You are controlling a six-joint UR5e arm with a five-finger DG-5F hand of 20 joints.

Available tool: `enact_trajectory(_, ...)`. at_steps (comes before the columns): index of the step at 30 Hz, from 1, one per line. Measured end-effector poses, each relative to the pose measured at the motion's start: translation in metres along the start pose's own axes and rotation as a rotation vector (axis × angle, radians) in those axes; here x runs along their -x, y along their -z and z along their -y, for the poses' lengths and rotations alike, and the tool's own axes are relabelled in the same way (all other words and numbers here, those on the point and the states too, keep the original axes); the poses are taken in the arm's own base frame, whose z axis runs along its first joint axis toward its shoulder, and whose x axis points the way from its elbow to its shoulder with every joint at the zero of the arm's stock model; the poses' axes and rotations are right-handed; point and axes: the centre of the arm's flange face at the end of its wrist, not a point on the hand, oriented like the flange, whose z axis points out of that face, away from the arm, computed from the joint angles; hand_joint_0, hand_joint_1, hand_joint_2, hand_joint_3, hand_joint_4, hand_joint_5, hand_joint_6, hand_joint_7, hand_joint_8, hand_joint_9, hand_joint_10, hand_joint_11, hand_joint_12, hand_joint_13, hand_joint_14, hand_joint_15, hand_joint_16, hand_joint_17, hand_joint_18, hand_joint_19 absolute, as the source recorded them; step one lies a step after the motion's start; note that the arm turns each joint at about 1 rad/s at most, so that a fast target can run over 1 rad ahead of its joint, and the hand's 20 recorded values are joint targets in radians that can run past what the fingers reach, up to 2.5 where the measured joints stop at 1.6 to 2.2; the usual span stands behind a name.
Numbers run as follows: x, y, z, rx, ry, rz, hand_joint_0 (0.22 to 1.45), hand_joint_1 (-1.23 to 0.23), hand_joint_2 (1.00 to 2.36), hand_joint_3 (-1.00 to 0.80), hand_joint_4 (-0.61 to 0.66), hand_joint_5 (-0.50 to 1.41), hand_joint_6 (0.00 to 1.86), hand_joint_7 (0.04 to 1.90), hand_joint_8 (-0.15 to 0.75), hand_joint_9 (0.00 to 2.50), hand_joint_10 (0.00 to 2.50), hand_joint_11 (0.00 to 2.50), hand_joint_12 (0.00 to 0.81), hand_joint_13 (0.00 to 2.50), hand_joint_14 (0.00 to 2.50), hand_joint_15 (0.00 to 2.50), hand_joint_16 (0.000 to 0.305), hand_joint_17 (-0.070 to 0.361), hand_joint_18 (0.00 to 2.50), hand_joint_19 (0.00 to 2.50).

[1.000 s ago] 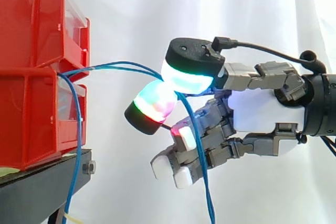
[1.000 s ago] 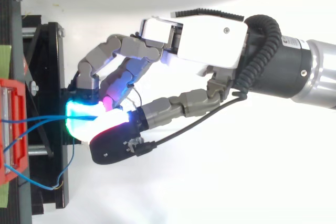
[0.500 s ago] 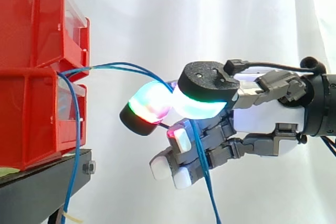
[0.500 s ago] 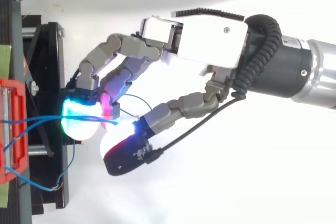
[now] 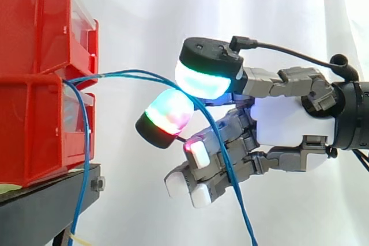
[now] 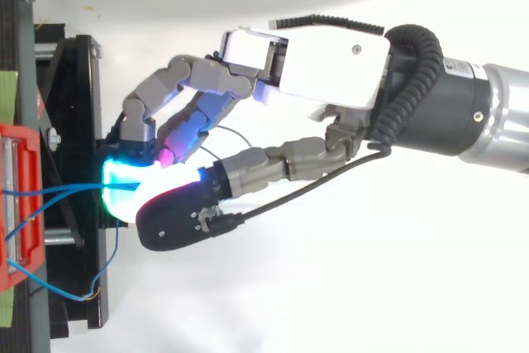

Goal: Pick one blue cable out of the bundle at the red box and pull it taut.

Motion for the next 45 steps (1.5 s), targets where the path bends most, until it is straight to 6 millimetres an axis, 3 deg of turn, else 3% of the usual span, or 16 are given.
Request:
enact_trajectory(7,0.0,0.0,0.0,0.0,0.0,0.0,0.73,-0.9,1.02,-0.23,-0.08,-0.13,0.96,0.96,0.38,1.03,0.01,0.82,0.377,0.85,0.01,0.4,0.049,0.11,0.78,0.43)
enact_trajectory(12,0.0,0.0,0.0,0.0,0.001,0.0,0.8,-0.91,1.0,-0.5,-0.11,-0.14,0.97,1.0,0.357,0.99,0.01,0.8,0.363,0.82,0.01,0.39,0.047,0.105,0.75,0.39)
enact_trajectory(14,0.0,-0.0001,-0.0001,0.001,0.001,0.0,0.77,-0.93,1.0,-0.5,-0.09,-0.15,0.97,1.01,0.353,0.98,0.01,0.8,0.362,0.82,0.01,0.38,0.047,0.105,0.76,0.36)
enact_trajectory(17,0.0,0.0,0.0,0.001,-0.001,0.0,0.65,-0.98,1.0,-0.5,0.0,-0.13,0.97,0.75,0.348,0.99,0.01,0.8,0.358,0.81,0.01,0.39,0.046,0.104,0.74,0.38)
enact_trajectory(19,0.0,0.0,0.0,0.0,-0.001,0.0,0.57,-1.0,1.0,-0.5,0.01,-0.12,0.95,0.76,0.354,0.99,0.01,0.79,0.362,0.81,0.01,0.4,0.047,0.106,0.74,0.39)
enact_trajectory(22,0.0,0.0001,0.0001,0.0,-0.002,0.0,0.42,-0.92,1.0,-0.5,0.03,-0.11,0.94,0.75,0.406,1.03,0.0,0.78,0.413,0.83,0.01,0.39,0.058,0.13,0.78,0.39)
enact_trajectory(24,0.0,0.0001,0.0001,0.0,-0.002,0.0,0.37,-0.74,1.0,-0.5,0.03,-0.1,0.93,0.77,0.44,1.07,0.0,0.76,0.446,0.84,0.01,0.39,0.064,0.144,0.79,0.41)
enact_trajectory(29,0.0,0.0001,0.0001,0.0,-0.003,0.0,0.5,-0.54,1.0,-0.5,0.01,-0.11,0.92,0.83,0.401,1.05,0.01,0.76,0.403,0.8,0.01,0.41,0.054,0.121,0.68,0.47)
enact_trajectory(37,0.0,0.0,0.0,0.0,-0.003,0.0,0.65,-0.77,1.01,-0.36,0.05,-0.11,0.94,0.82,0.387,1.08,0.01,0.84,0.378,0.85,0.01,0.42,0.048,0.109,0.74,0.45)
enact_trajectory(39,0.0,0.0,0.0,0.0,-0.003,0.0,0.73,-0.88,1.01,-0.36,-0.02,-0.11,0.94,0.95,0.386,1.1,0.01,0.86,0.375,0.86,0.01,0.41,0.048,0.108,0.78,0.43)
enact_trajectory(42,0.0,-0.0001,-0.0001,0.0,-0.003,0.0,0.78,-0.89,1.0,-0.5,-0.11,-0.12,0.95,1.17,0.368,1.09,0.01,0.86,0.364,0.87,0.01,0.4,0.047,0.106,0.79,0.38)
enact_trajectory(43,-0.0001,0.0,-0.0001,0.0,-0.003,-0.001,0.76,-0.92,1.0,-0.5,-0.11,-0.12,0.95,1.22,0.368,1.09,0.01,0.86,0.365,0.87,0.01,0.4,0.047,0.106,0.8,0.37)
enact_trajectory(45,-0.0001,0.0,-0.0001,0.0,-0.003,-0.001,0.71,-0.93,1.0,-0.5,-0.07,-0.12,0.96,1.09,0.358,1.08,0.01,0.86,0.36,0.86,0.01,0.4,0.046,0.105,0.78,0.38)
